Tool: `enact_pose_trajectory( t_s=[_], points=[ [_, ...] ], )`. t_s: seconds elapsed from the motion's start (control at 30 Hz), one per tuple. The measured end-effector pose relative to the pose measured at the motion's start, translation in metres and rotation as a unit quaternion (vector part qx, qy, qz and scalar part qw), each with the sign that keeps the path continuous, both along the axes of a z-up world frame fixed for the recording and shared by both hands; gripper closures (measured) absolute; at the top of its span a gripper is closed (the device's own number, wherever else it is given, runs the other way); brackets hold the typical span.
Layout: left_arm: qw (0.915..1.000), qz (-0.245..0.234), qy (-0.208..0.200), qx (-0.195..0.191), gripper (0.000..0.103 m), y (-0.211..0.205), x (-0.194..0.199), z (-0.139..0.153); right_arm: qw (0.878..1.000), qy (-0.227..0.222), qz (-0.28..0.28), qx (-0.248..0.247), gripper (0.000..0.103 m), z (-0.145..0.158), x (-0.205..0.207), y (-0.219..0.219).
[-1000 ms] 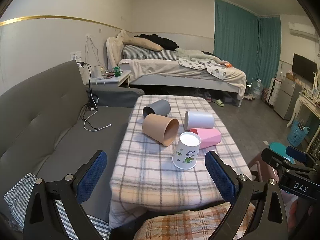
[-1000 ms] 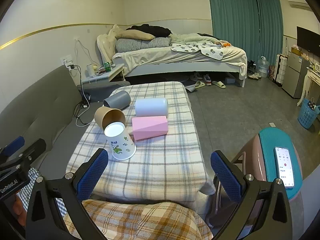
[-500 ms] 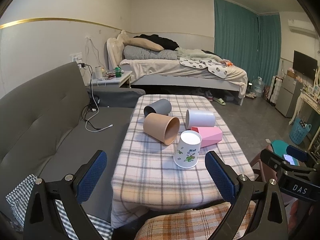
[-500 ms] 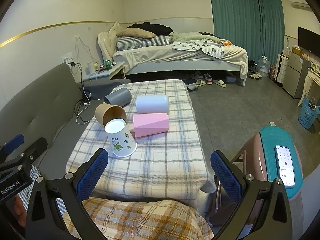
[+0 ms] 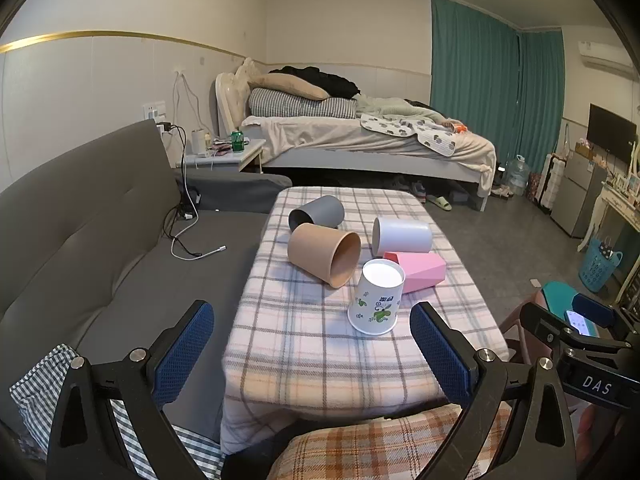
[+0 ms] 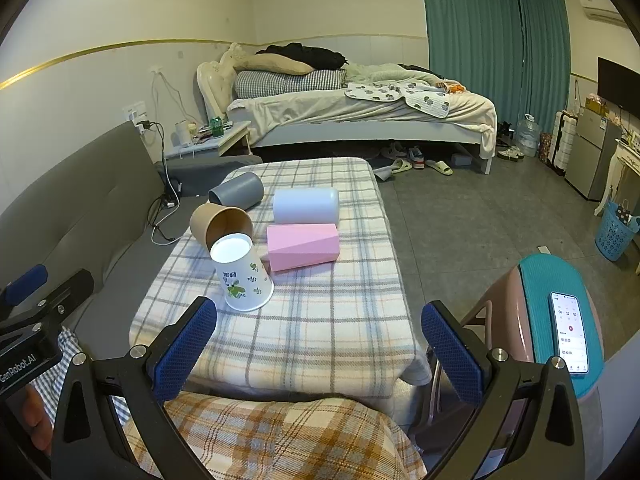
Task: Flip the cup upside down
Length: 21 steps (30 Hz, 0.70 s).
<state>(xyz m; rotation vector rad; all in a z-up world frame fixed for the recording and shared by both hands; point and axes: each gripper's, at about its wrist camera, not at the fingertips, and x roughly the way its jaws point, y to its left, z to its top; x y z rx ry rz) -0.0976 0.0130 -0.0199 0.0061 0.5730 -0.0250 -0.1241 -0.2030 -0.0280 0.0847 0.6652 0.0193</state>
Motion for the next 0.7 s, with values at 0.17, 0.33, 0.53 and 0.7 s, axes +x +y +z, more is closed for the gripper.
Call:
enact_pose_trajectory(
  t_s=[0.17,0.33,0.53,0.7],
  points=[
    [1.0,0.001,-0.002,0.001,0.002,0.0,-0.0003,-0.0001,1.0,0.001,0.0,0.0,0.0,-0.0007,0.0,0.0005],
    [1.0,0.002,-0.003,0.0,0.002,0.0011,-0.0012,-0.0005,1.0,0.0,0.0,0.0,0.0,-0.0008,0.0001,0.0011],
    [1.0,0.003,-0.002,0.0,0.002,0.0013,-0.0015,-0.0003,1.0,0.001,0.0,0.0,0.0,-0.0014,-0.0004,0.0008],
    [1.0,0.002,-0.003,0.0,0.002,0.0013,-0.0015,-0.0002,1.0,0.001,0.0,0.0,0.0,-0.0014,-0.0003,0.0008]
  ],
)
